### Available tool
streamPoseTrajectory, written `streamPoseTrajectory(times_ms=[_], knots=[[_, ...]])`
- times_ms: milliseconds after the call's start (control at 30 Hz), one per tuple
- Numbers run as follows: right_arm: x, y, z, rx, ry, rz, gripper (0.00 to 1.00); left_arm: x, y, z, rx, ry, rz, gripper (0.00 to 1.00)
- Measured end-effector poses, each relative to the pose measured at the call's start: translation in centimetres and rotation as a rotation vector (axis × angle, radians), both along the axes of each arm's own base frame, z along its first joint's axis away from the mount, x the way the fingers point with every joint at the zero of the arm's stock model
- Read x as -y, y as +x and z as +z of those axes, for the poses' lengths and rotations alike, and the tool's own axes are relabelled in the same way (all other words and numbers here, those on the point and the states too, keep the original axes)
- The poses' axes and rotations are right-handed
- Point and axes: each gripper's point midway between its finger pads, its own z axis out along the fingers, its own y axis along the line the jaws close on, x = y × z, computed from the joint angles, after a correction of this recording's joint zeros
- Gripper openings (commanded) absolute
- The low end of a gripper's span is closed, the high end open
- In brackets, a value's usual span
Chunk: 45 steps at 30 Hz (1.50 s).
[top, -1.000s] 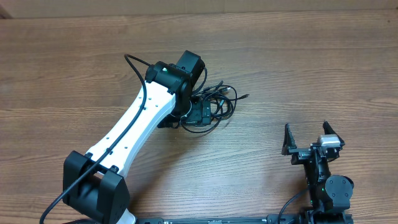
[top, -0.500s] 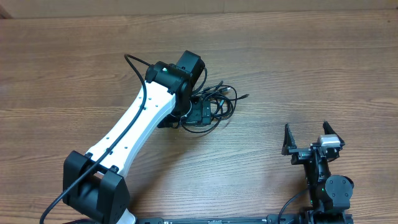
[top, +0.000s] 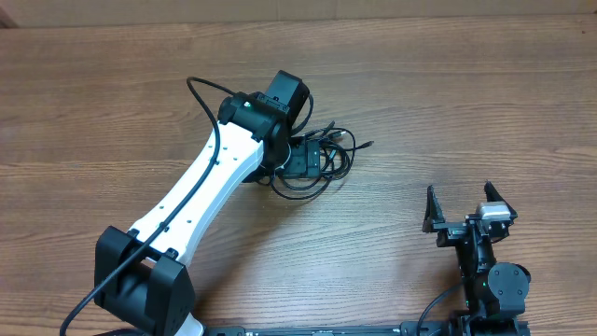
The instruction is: Untangle cables
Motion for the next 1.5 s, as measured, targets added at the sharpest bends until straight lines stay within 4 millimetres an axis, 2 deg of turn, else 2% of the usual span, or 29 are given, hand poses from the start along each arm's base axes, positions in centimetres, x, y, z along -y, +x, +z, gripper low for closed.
streamPoseTrajectory(times_ms=[400,533,733,867,933,1267,1500], knots=[[0.0,0.0,0.0,0.000,0.000,0.000,1.00,-2.9,1.6,-0.2,0.057,0.119,0.138,1.00],[0.0,0.0,0.0,0.000,0.000,0.000,1.00,-3.1,1.7,-1.4,0.031,0.146,0.126,0.84],[0.0,0.0,0.0,0.000,0.001,0.000,1.00,-3.3,2.0,-4.9,-0.065,0.157,0.135,0.83],[0.0,0.0,0.0,0.000,0.000,0.000,1.00,-3.8,2.4,-6.4,-0.114,0.137,0.128,0.80],[0.0,0.0,0.0,0.000,0.001,0.000,1.00,-3.9,2.4,-6.9,-0.135,0.123,0.106,0.74],[0.0,0.0,0.0,0.000,0.000,0.000,1.00,-3.7,2.2,-7.6,-0.163,0.094,0.029,0.54],[0.0,0.0,0.0,0.000,0.001,0.000,1.00,-3.7,2.2,-7.6,-0.160,0.095,0.026,0.51]])
